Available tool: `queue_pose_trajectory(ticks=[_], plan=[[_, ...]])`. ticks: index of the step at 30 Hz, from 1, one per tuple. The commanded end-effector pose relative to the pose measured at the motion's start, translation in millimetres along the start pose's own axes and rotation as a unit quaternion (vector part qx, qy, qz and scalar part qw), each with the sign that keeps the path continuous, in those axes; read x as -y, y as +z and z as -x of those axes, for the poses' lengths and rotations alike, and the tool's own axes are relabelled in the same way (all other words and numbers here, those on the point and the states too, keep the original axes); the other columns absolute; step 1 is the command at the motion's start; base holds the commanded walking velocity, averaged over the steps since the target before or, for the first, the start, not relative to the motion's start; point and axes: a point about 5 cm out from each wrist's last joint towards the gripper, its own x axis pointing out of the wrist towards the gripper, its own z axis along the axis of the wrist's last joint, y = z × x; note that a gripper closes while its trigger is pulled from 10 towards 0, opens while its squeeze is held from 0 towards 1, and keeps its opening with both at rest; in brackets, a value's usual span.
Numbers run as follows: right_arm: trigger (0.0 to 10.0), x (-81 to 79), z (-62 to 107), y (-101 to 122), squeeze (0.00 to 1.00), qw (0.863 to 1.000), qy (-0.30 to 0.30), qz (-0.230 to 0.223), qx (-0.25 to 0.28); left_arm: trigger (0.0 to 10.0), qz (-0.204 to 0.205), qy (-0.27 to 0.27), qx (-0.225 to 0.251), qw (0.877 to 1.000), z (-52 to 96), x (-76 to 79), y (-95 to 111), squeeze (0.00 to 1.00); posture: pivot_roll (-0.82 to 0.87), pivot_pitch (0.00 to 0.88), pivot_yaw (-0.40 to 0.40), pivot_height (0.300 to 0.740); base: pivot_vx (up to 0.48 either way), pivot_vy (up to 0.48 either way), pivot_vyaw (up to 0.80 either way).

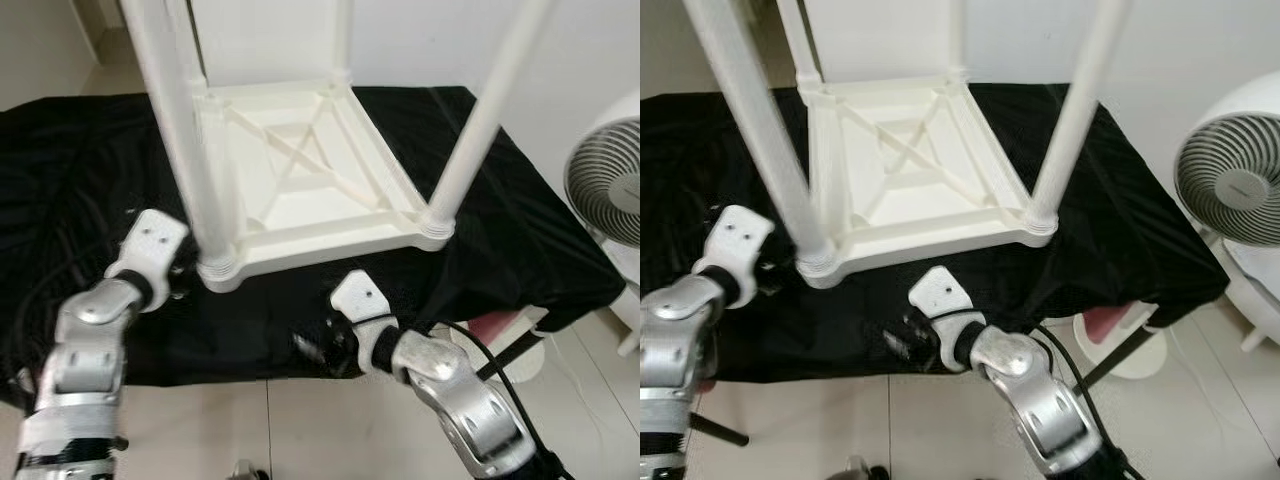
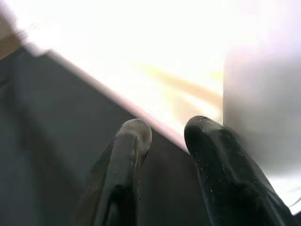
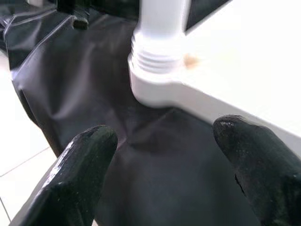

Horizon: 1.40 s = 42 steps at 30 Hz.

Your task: Building children table

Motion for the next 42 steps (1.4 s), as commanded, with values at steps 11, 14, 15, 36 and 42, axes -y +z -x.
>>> queue_pose_trajectory(ticks=[11, 14, 15, 36, 42], plan=[[10.0, 6.4, -9.6, -6.2, 0.00, 0.999, -0.035, -0.013, -0.032, 10.0, 0.015, -0.216, 0.088, 0.972, -5.3, 53.5, 41.5, 0.00, -0.05, 0.118, 0.026, 0.740, 0.000, 0.000, 0.00], [10.0, 2.9, -12.0, -4.9, 0.00, 0.999, -0.026, -0.017, -0.030, 10.0, 0.030, -0.242, 0.097, 0.965, -2.6, 58.4, 45.4, 0.00, -0.05, 0.115, 0.025, 0.740, 0.000, 0.000, 0.00], [10.0, -2.5, -14.8, -3.1, 0.00, 0.999, -0.010, -0.023, -0.026, 10.0, 0.037, -0.248, 0.098, 0.963, -1.5, 58.8, 45.4, 0.00, -0.05, 0.114, 0.025, 0.740, 0.000, 0.000, 0.00], [10.0, 5.9, -45.4, 25.6, 0.00, 0.997, -0.067, 0.008, 0.046, 10.0, -0.019, -0.032, -0.025, 0.999, 34.1, -33.0, 0.5, 0.00, -0.01, 0.103, 0.005, 0.740, 0.000, 0.000, 0.00], [10.0, -11.2, -47.4, 46.8, 0.00, 0.993, -0.007, -0.019, 0.116, 10.0, -0.014, -0.046, -0.019, 0.999, 33.1, -28.6, 2.0, 0.00, -0.01, 0.105, 0.007, 0.740, 0.000, 0.000, 0.00]])
